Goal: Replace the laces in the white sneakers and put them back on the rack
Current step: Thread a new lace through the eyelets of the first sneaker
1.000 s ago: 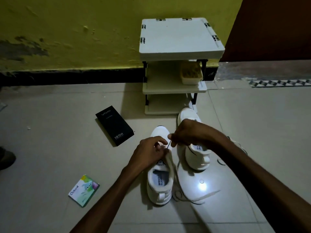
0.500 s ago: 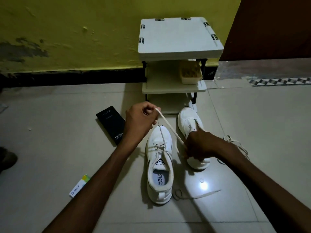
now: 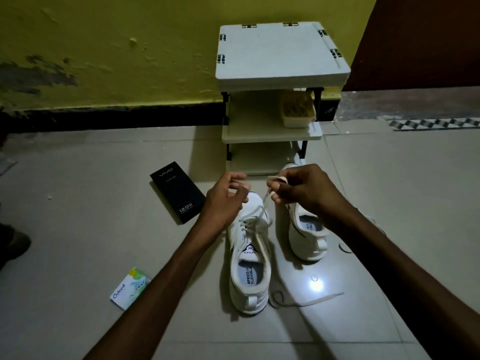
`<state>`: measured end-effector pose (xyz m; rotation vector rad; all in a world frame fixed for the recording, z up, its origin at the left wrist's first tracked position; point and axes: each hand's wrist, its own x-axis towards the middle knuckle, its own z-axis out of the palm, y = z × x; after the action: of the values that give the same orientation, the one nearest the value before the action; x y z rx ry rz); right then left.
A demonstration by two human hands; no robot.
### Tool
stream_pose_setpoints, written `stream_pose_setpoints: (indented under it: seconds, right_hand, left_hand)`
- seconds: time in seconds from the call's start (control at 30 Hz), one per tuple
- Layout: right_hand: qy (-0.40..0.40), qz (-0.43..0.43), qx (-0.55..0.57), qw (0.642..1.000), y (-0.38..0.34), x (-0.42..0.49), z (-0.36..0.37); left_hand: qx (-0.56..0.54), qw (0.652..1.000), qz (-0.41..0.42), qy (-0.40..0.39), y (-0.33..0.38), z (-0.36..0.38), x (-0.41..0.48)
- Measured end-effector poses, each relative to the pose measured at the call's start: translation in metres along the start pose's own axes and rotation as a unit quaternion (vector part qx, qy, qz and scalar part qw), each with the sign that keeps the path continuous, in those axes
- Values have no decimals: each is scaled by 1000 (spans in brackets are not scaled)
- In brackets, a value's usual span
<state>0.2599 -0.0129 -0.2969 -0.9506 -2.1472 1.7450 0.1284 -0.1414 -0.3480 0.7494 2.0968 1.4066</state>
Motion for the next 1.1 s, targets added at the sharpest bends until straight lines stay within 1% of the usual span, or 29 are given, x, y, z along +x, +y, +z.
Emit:
stream_pose_setpoints:
  seconds: [0.03, 0.1, 0.13, 0.17, 0.23, 0.33, 0.47, 0.53, 0.6, 0.63, 0.67, 0.7, 0.73, 0.77, 0.83, 0.87, 0.93, 1.0, 1.03, 1.1]
  right_hand:
    - [4, 6, 37, 999, -1, 1, 1]
    - [9, 9, 105, 994, -2, 2, 3]
    - [13, 6, 124, 992, -2, 3, 4]
    - [19, 4, 134, 991, -3, 4, 4]
    - [37, 7, 157, 987, -4, 7, 4]
    - [65, 9, 194, 979, -3, 11, 4]
    - [89, 35, 212, 973, 4, 17, 7]
    - [84, 78, 164, 980, 9, 16, 10]
    - [68, 111, 85, 988, 15, 12, 15]
    - [68, 89, 22, 993, 21, 11, 18]
    - [76, 40, -59, 995, 25, 11, 21]
    - [77, -16, -131, 988, 27, 11, 24]
    - [60, -65, -173, 981, 27, 10, 26]
    - [28, -96, -191, 976, 25, 10, 28]
    - [-37, -115, -198, 973, 22, 11, 32]
    - [-48, -121, -209, 969, 22, 12, 33]
    - [-20, -129, -232, 964, 25, 15, 33]
    - [12, -103, -238, 966, 30, 19, 31]
    - [15, -90, -238, 967, 33, 21, 29]
    - [12, -80, -243, 967, 38, 22, 28]
  left_hand:
    - [6, 999, 12, -32, 0, 0, -2]
    - [10, 991, 36, -129, 2, 1, -7]
    - [8, 984, 47, -170, 4, 2, -10]
    - [9, 980, 56, -192, 5, 3, -12]
    - [-8, 980, 62, -187, 5, 3, -14]
    - [-54, 987, 44, -144, 3, 1, -11]
    - [-55, 995, 7, -88, 1, -5, -8]
    - [-53, 997, -12, -63, -3, -7, -7]
    - [-20, 998, -5, -59, -6, -9, -7]
    - [4, 998, 5, -63, -7, -10, -7]
    - [28, 997, 16, -67, -6, -11, -8]
    - [50, 996, 26, -73, -5, -12, -9]
    - [73, 994, 33, -78, -3, -12, -9]
    - [96, 991, 36, -82, -1, -12, -9]
    - [119, 989, 34, -78, 1, -13, -7]
    - [118, 990, 31, -69, 0, -14, -5]
    - [103, 994, 28, -34, -2, -14, -2]
    - [82, 996, 25, 5, -6, -14, 0]
    - [80, 996, 21, 12, -9, -14, 0]
    - [79, 997, 10, 3, -15, -16, -1]
